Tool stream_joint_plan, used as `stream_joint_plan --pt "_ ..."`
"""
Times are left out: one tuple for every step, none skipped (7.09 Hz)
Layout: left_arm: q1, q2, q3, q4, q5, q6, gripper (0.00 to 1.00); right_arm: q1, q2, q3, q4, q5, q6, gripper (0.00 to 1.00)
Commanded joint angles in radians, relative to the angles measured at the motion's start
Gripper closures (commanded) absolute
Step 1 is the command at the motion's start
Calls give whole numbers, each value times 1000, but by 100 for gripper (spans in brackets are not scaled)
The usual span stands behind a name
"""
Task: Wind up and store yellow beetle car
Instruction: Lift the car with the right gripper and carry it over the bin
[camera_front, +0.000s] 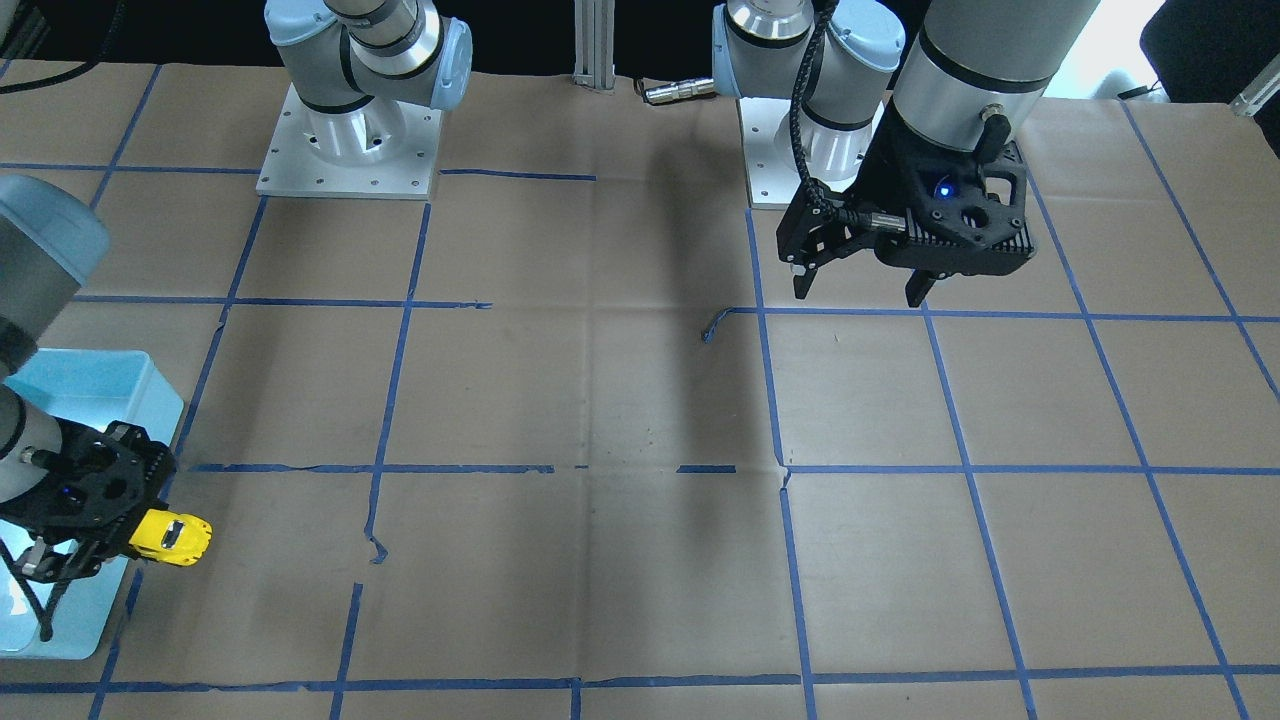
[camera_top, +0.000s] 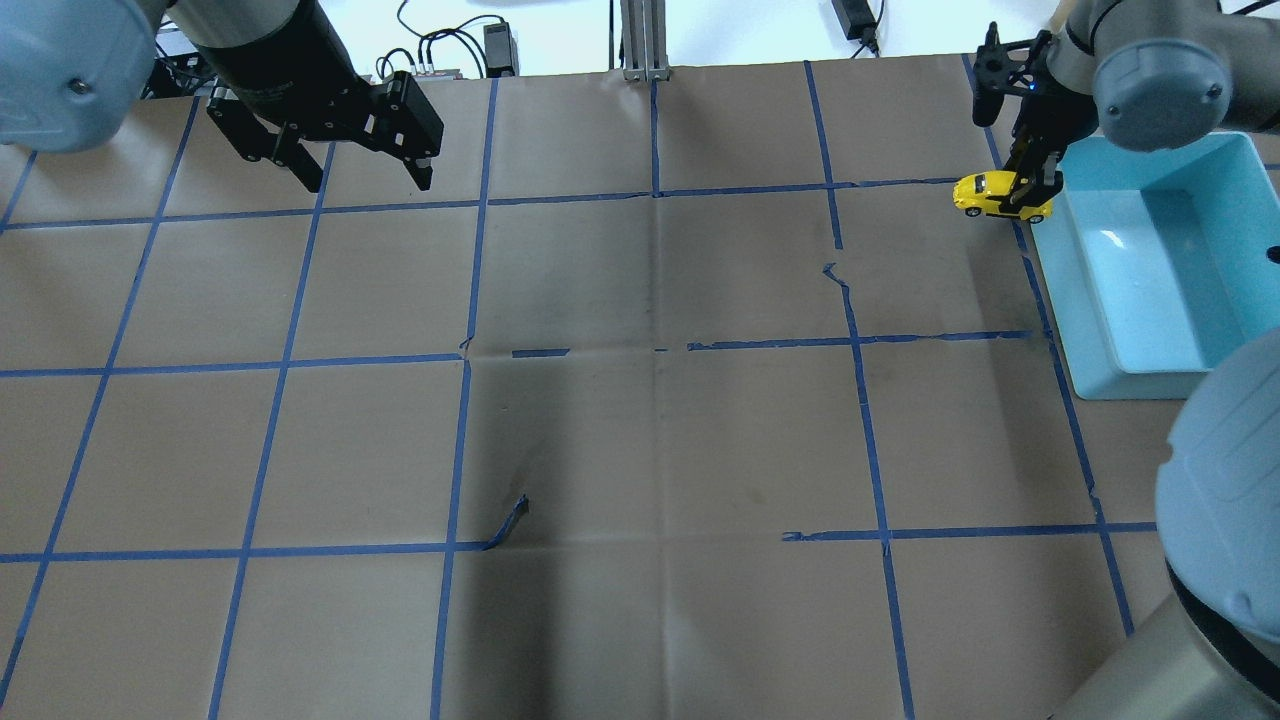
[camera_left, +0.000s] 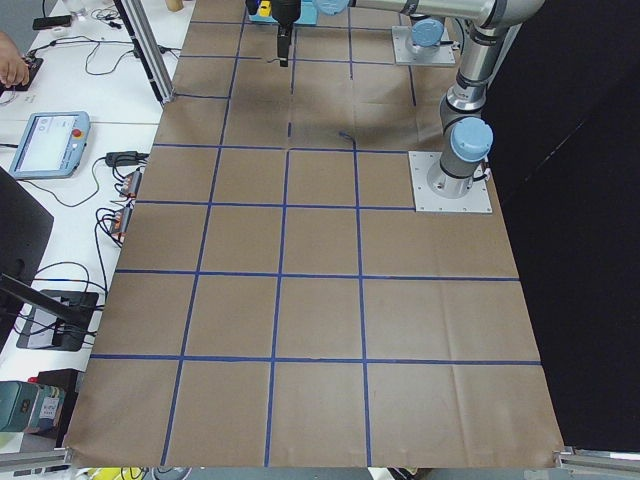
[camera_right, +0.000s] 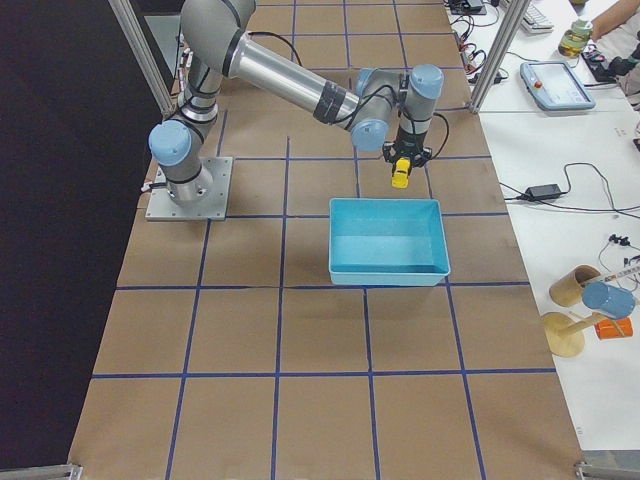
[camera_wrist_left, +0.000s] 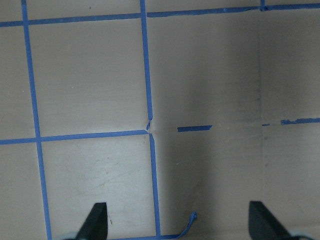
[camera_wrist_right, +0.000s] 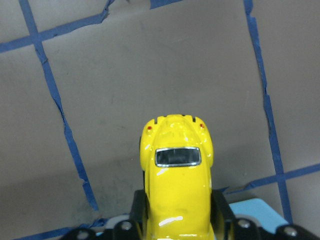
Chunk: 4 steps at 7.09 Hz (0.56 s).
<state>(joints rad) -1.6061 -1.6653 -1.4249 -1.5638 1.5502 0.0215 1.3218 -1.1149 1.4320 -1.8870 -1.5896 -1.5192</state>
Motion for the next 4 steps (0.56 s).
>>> stream_joint_plan --pt "0 -1 0 1 -1 0 1 -12 -22 -112 179 -12 231 76" --pt "0 -2 0 -1 -1 0 1 -42 -35 -120 210 -12 331 77" --pt "0 -2 0 1 1 0 1 -67 -43 -123 200 -10 414 77" --pt "0 -2 0 -1 -1 0 1 -113 -46 -140 195 -10 521 77"
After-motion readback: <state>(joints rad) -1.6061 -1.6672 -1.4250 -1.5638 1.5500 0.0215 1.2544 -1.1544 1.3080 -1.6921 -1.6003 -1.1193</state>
